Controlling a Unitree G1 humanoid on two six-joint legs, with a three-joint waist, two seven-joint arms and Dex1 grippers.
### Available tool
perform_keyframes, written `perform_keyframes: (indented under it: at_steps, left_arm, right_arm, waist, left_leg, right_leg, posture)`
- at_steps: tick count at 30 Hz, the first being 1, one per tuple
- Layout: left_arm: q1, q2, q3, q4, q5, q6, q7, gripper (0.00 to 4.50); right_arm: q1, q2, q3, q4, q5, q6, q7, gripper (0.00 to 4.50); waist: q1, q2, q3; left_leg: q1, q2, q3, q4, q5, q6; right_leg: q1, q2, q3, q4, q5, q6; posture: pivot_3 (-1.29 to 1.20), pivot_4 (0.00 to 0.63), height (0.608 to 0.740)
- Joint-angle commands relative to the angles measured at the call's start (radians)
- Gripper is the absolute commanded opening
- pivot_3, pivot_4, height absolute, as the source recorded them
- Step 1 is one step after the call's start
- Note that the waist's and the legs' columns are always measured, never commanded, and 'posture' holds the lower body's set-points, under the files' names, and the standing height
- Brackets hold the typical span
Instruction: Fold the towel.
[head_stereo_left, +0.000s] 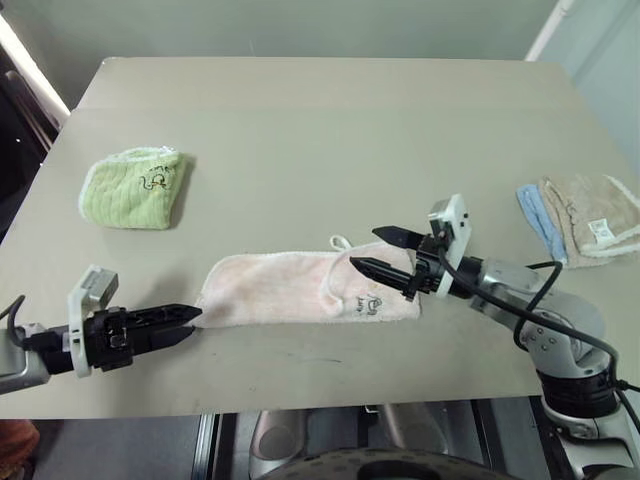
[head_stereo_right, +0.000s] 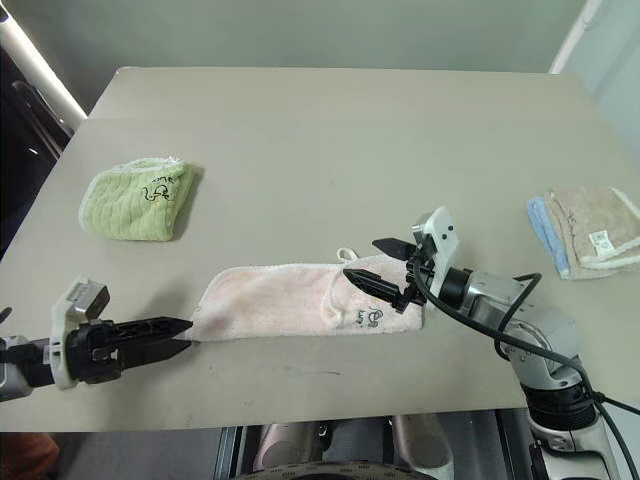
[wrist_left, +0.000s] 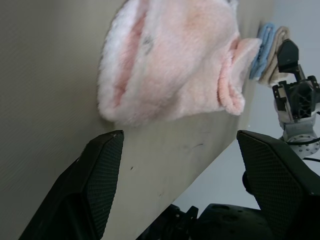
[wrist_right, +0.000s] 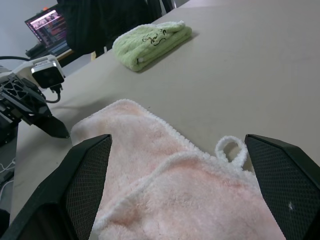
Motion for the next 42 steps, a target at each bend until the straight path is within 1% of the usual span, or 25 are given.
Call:
perform_keyframes:
  at_steps: [1,5,11,15,21,22,23,26,32,35,38,40,42]
  left_arm:
    - [0.012,0.026,0.022,0.015,0.029,0.005,-0.014,3.92]
    - [0.006,0.007,0.007,0.007,0.036,0.005,-0.012,3.92]
    - [-0.078,-0.099,-0.015,-0.005,0.012,-0.006,0.053,3.92]
    - [-0.095,-0.124,-0.006,-0.006,0.015,-0.003,0.083,3.92]
    - [-0.162,-0.147,-0.012,0.067,0.075,-0.016,0.094,3.92]
    - [-0.171,-0.153,-0.008,0.076,0.080,-0.019,0.097,3.54]
    - [-0.179,-0.157,-0.004,0.082,0.086,-0.020,0.098,3.35]
    - [-0.190,-0.160,-0.002,0.100,0.128,-0.024,0.071,2.32]
    - [-0.183,-0.167,-0.003,0.121,0.218,-0.049,-0.008,0.07]
    - [-0.145,-0.142,-0.051,0.170,0.328,-0.142,-0.160,0.01]
    - [-0.157,-0.119,-0.088,0.218,0.409,-0.211,-0.275,0.01]
    - [-0.169,-0.089,-0.139,0.215,0.471,-0.269,-0.362,0.01]
    - [-0.177,-0.056,-0.205,0.172,0.541,-0.357,-0.473,0.01]
  right_arm:
    - [0.003,-0.005,-0.019,-0.049,0.004,-0.002,-0.007,4.50]
    - [0.004,-0.002,-0.019,-0.043,-0.005,-0.005,-0.011,4.50]
    - [-0.001,0.004,-0.012,-0.038,-0.019,-0.013,-0.021,4.50]
    - [0.003,0.002,-0.018,-0.043,-0.019,-0.010,-0.022,4.50]
    - [0.008,-0.003,-0.023,-0.046,-0.023,-0.008,-0.023,4.50]
    - [0.009,-0.004,-0.023,-0.046,-0.024,-0.008,-0.023,4.50]
    - [0.009,-0.005,-0.023,-0.046,-0.025,-0.008,-0.022,4.50]
    - [0.010,-0.007,-0.023,-0.046,-0.026,-0.007,-0.021,4.50]
    - [0.011,-0.012,-0.018,-0.043,-0.032,-0.010,-0.017,4.50]
    - [0.015,-0.014,-0.014,-0.046,-0.038,-0.011,-0.013,4.50]
    - [0.018,-0.016,-0.014,-0.048,-0.040,-0.012,-0.009,4.50]
    - [0.019,-0.020,-0.015,-0.049,-0.039,-0.012,-0.004,4.50]
    - [0.019,-0.025,-0.019,-0.049,-0.035,-0.012,0.004,4.50]
  waist:
    - [0.000,-0.001,0.000]
    - [-0.001,-0.001,0.000]
    - [0.009,0.000,0.000]
    - [0.013,0.000,0.000]
    - [0.014,0.000,0.001]
    - [0.014,0.000,0.001]
    - [0.013,0.000,0.001]
    - [0.007,-0.001,0.001]
    - [0.001,-0.002,0.001]
    - [0.001,-0.001,0.001]
    - [0.001,0.000,0.001]
    - [0.001,0.001,0.001]
    - [0.001,0.002,0.002]
  left_leg:
    - [0.000,0.000,0.000,0.000,0.000,0.000]
    - [0.000,0.000,-0.001,0.000,-0.001,-0.004]
    - [0.000,0.000,-0.001,0.000,-0.001,-0.005]
    - [0.000,-0.001,-0.001,0.001,-0.001,-0.005]
    - [0.000,-0.002,-0.001,0.001,0.001,-0.009]
    - [0.000,-0.002,-0.002,0.001,0.002,-0.010]
    - [0.000,-0.002,-0.002,0.001,0.002,-0.011]
    - [0.000,-0.001,-0.002,0.001,0.004,-0.012]
    - [0.000,-0.001,-0.002,0.001,0.004,-0.013]
    - [0.001,-0.001,-0.002,0.001,0.004,-0.012]
    - [0.003,-0.001,-0.003,0.001,0.003,-0.013]
    - [0.005,0.000,-0.003,0.000,0.001,-0.017]
    - [0.006,0.001,-0.008,-0.001,-0.001,-0.023]
  right_leg:
    - [0.000,0.000,0.000,0.001,0.000,-0.001]
    - [-0.002,0.000,0.000,0.004,-0.001,-0.002]
    - [-0.001,0.000,0.000,0.004,-0.001,-0.002]
    - [0.001,-0.001,0.000,0.004,-0.001,-0.002]
    - [0.002,-0.001,0.000,0.004,-0.002,0.000]
    - [0.002,-0.001,0.000,0.004,-0.005,0.005]
    - [0.002,-0.001,0.000,0.005,-0.005,0.006]
    - [0.001,0.000,0.000,0.005,-0.005,0.006]
    - [0.000,0.000,0.000,0.005,-0.005,0.005]
    - [0.000,0.000,0.000,0.008,-0.005,0.005]
    - [-0.002,0.000,0.000,0.016,-0.007,0.004]
    - [-0.003,0.001,0.000,0.022,-0.010,0.002]
    - [-0.003,0.007,0.000,0.023,-0.010,-0.001]
  posture:
    - [0.00,0.150,0.697]
    - [0.00,0.150,0.697]
    - [0.00,0.150,0.697]
    - [0.00,0.150,0.697]
    - [0.00,0.150,0.697]
    - [0.00,0.150,0.697]
    - [0.00,0.150,0.697]
    - [0.00,0.150,0.697]
    - [0.00,0.150,0.697]
    - [0.00,0.150,0.697]
    - [0.00,0.150,0.697]
    - [0.00,0.150,0.697]
    - [0.00,0.150,0.697]
